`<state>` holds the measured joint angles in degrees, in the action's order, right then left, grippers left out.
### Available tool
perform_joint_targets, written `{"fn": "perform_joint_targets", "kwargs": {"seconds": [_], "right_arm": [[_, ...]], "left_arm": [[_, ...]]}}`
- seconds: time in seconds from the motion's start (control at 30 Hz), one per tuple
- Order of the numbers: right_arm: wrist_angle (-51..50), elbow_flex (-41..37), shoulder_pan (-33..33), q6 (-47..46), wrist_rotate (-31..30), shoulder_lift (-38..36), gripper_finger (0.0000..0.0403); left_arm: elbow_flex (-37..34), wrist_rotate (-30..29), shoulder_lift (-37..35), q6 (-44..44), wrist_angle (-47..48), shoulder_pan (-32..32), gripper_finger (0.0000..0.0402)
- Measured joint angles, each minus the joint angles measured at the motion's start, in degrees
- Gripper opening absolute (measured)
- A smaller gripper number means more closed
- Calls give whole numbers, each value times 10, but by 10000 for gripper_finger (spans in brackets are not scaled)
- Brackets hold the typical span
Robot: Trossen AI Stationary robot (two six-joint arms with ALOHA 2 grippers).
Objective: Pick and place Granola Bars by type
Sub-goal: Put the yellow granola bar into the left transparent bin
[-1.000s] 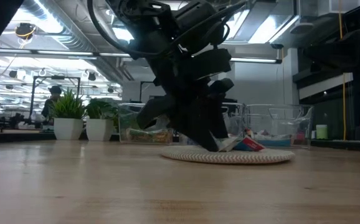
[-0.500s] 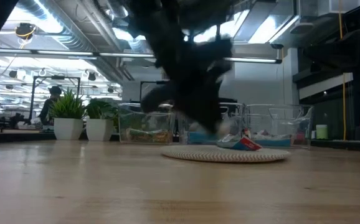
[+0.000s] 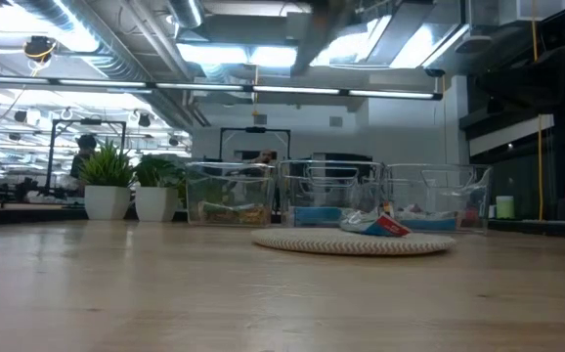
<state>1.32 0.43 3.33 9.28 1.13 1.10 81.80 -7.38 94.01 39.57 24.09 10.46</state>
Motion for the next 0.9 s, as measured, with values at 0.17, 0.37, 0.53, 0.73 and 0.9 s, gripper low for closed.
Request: {"fn": "perform_joint_targets", "kwargs": {"seconds": [0.17,0.37,0.53,0.73,0.9], "right_arm": [[0,0,0,0,0,0,34],[0,0,0,0,0,0,34],[0,0,0,0,0,0,34],[0,0,0,0,0,0,34],[0,0,0,0,0,0,34]], "left_arm": [[0,40,-54,-44,-2,-4,56],[0,32,-82,-66,-1,-4,56],[0,-24,-85,-69,-2,-4,56],[0,-99,-85,-84,-25,-17,56],[0,-171,-85,-90,-82,-34,56]]}}
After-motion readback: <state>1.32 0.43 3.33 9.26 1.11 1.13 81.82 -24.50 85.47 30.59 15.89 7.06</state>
